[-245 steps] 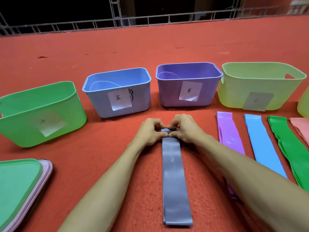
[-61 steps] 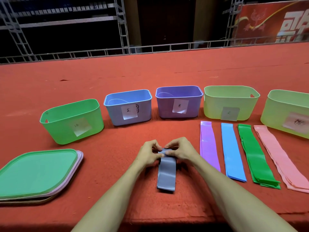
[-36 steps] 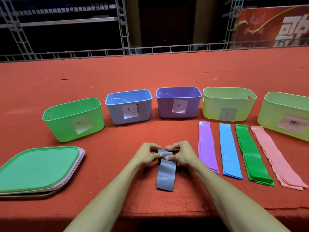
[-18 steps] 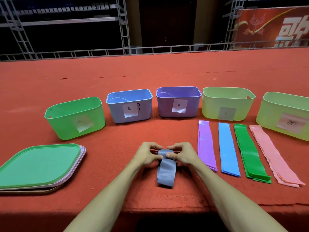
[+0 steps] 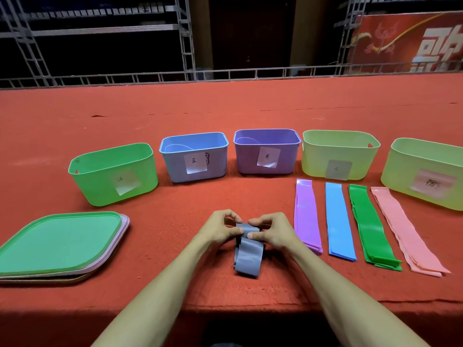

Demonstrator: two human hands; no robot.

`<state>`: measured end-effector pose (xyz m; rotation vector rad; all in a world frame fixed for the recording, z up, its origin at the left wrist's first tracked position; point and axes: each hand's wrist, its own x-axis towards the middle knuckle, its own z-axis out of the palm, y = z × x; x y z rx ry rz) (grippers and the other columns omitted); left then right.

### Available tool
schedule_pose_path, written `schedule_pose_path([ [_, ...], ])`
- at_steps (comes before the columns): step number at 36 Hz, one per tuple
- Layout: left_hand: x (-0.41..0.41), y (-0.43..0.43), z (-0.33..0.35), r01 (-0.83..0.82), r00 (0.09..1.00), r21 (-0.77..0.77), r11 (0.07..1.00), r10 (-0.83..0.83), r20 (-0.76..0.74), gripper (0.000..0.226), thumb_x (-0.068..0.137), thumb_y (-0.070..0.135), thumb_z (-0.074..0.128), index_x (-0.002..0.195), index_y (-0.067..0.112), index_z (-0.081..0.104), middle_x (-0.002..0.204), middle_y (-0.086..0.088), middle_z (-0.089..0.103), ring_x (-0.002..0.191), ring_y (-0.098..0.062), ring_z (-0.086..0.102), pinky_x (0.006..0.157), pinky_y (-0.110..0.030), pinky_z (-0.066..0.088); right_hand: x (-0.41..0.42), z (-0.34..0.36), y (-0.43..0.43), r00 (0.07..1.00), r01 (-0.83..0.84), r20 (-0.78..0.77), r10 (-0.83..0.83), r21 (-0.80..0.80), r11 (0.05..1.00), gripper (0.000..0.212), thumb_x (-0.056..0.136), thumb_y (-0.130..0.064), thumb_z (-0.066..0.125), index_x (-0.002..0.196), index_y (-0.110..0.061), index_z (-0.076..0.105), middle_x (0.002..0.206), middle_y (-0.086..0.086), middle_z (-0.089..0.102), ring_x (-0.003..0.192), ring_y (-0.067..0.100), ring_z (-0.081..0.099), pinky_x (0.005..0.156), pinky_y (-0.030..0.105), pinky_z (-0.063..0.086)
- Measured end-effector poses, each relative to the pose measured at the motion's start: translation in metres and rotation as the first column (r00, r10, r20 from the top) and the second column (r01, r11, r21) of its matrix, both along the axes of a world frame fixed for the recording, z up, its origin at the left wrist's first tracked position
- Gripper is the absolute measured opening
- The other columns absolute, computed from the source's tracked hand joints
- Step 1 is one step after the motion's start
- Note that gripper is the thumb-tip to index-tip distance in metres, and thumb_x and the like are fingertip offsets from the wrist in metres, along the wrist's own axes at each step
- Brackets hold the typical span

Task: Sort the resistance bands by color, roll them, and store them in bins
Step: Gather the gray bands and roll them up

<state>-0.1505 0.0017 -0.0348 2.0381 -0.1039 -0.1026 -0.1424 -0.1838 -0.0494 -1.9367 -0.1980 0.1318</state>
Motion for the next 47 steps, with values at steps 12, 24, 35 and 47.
schedule_pose_path([
  [12,-0.012,0.002,-0.002,0.012,0.998,0.104,0.995,-0.019,0.062,0.032,0.067,0.005,0.083,0.083,0.021,0.061,0.087,0.003,0.067,0.086,-0.013,0.064,0.084,-0.032,0.052,-0.006,0.005,-0.002,0.997,-0.073,-0.008,0.072,-0.069,0.995,0.043,0.078,-0.019,0.079,0.118,-0.008,0.067,0.107,0.003,0.07,0.091,0.005,0.062,0.078,0.02,0.051],
  [24,-0.03,0.002,-0.003,0.006,1.0,-0.129,0.992,-0.006,-0.006,0.016,0.08,0.003,0.073,0.082,0.018,0.067,0.094,-0.004,0.07,0.086,-0.01,0.063,0.079,-0.025,0.052,-0.024,0.004,-0.004,0.998,-0.034,0.053,0.037,-0.05,0.998,0.035,0.068,-0.005,0.084,0.1,-0.004,0.071,0.097,0.006,0.07,0.087,0.013,0.063,0.074,0.019,0.051],
  [35,-0.033,0.002,-0.006,0.015,1.0,-0.021,1.0,-0.015,0.001,0.029,0.07,0.012,0.083,0.093,0.015,0.065,0.098,-0.004,0.071,0.098,-0.018,0.066,0.092,-0.038,0.052,-0.031,0.007,-0.008,0.993,-0.084,0.076,0.091,-0.092,0.992,0.034,0.065,-0.008,0.087,0.089,-0.021,0.068,0.098,-0.001,0.071,0.092,0.012,0.066,0.08,0.026,0.053],
  [47,-0.039,-0.003,-0.008,0.045,0.99,0.094,0.995,-0.057,0.125,0.034,0.065,0.011,0.086,0.086,0.023,0.063,0.095,-0.003,0.072,0.092,-0.021,0.068,0.086,-0.036,0.054,-0.038,0.009,-0.011,0.991,-0.124,0.046,0.126,-0.032,0.992,0.03,0.08,-0.014,0.076,0.109,-0.011,0.072,0.1,-0.011,0.069,0.084,-0.008,0.062,0.075,0.008,0.047],
])
